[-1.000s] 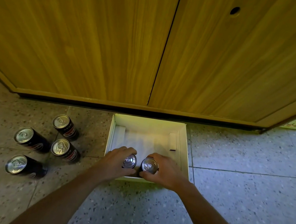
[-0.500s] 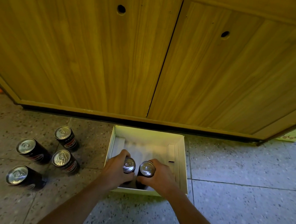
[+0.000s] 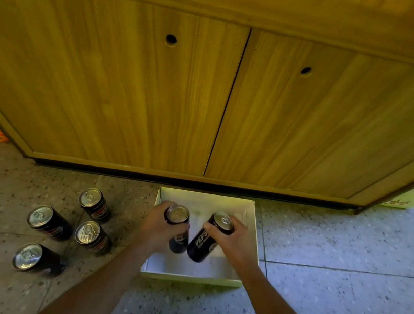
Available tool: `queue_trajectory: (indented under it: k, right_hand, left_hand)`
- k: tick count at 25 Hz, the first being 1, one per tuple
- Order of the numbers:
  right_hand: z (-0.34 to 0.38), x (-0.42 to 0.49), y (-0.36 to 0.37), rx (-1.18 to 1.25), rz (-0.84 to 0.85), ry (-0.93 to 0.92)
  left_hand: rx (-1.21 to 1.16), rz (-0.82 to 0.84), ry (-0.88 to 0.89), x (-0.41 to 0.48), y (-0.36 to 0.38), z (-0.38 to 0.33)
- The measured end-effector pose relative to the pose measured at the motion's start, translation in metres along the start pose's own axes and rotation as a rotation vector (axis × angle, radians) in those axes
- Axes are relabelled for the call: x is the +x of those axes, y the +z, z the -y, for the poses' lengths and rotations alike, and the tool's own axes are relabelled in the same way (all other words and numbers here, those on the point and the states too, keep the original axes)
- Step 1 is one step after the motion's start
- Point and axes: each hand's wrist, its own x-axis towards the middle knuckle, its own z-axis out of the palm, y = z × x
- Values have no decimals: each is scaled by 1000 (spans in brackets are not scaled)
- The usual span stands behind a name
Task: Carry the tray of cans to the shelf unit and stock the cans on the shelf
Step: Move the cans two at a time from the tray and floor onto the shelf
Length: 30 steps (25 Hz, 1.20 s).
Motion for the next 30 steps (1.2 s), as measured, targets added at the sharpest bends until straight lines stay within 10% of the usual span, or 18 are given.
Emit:
queue_trajectory:
  k: [7, 21, 30]
  right_hand:
    - [182, -35, -65, 105, -90, -137]
    - [768, -184, -314, 63, -56, -438]
    - [926, -186, -361, -16, -203, -590]
  left_hand:
    - [-98, -66, 110, -34, -77, -182]
    - [-183, -69, 371, -193, -327, -754]
    - [-168, -143, 494, -185, -404, -892]
